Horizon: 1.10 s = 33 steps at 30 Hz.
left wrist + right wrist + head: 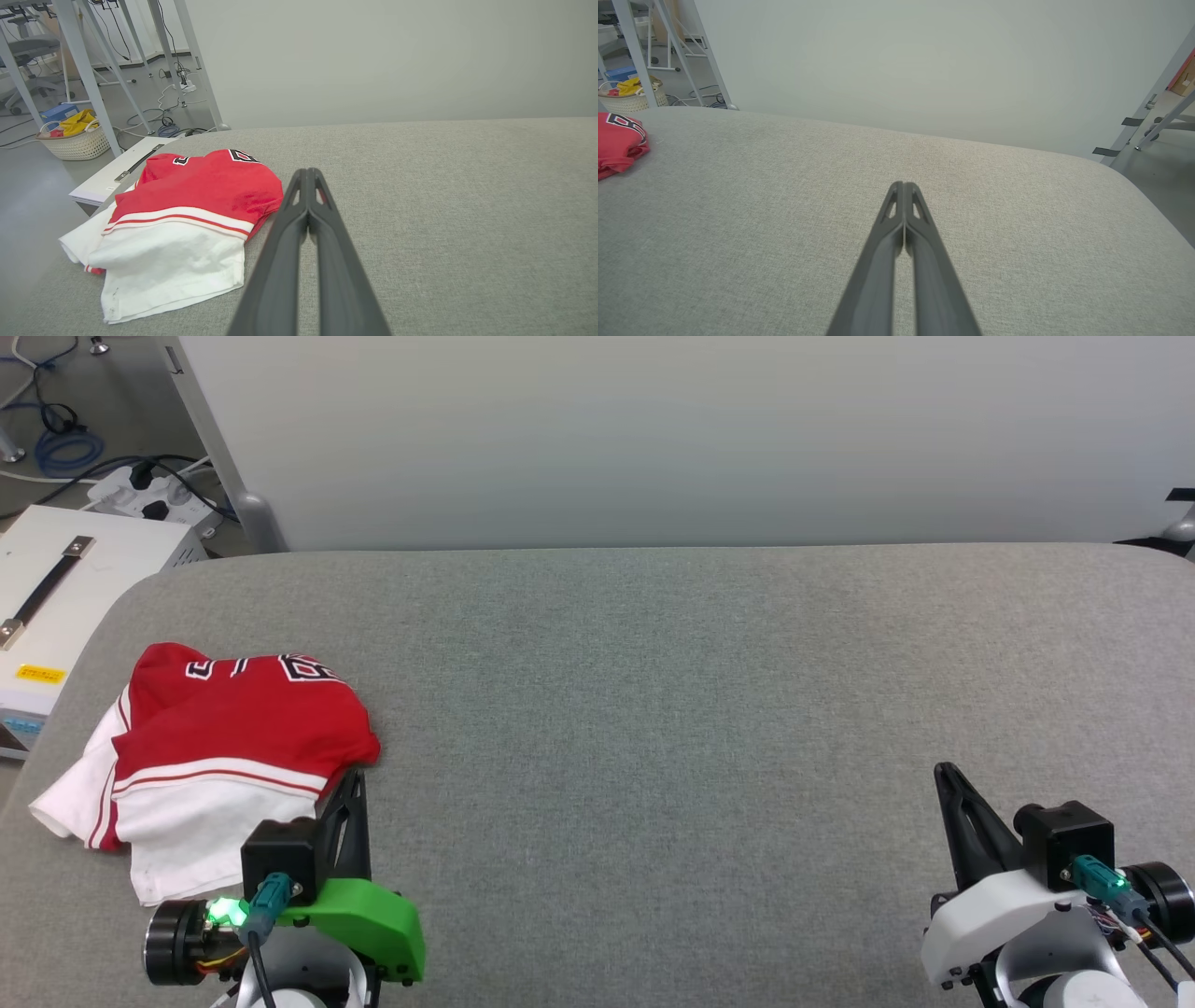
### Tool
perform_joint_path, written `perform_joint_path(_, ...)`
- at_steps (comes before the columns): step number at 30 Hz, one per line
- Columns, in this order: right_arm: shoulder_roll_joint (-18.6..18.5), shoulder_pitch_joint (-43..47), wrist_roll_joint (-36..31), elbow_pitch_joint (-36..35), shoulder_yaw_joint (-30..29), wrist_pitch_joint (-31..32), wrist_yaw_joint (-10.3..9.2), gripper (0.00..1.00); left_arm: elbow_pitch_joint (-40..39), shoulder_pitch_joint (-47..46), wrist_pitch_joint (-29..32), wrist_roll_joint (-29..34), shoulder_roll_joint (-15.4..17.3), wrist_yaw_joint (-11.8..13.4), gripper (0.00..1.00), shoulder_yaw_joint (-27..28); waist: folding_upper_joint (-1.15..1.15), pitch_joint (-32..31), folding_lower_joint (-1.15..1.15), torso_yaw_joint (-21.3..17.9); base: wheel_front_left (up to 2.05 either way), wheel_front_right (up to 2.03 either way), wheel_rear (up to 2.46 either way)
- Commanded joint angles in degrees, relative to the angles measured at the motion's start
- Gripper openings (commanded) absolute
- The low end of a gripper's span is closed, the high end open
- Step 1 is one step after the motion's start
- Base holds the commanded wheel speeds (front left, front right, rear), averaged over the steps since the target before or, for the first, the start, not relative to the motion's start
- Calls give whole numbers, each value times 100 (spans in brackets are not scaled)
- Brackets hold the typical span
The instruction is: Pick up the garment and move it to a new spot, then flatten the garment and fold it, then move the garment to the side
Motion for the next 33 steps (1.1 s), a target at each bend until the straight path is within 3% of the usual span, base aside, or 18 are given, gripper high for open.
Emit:
perform_joint_path(1, -4, -94, -54, 13, 3, 15, -4, 0, -8, -103, -5, 54, -30, 26, 0, -3, 0, 0, 0, 0, 0, 0, 0)
perform_joint_path(33, -4, -94, -54, 13, 3, 15, -4, 0, -8, -103, -5, 54, -30, 26, 0, -3, 0, 0, 0, 0, 0, 0, 0)
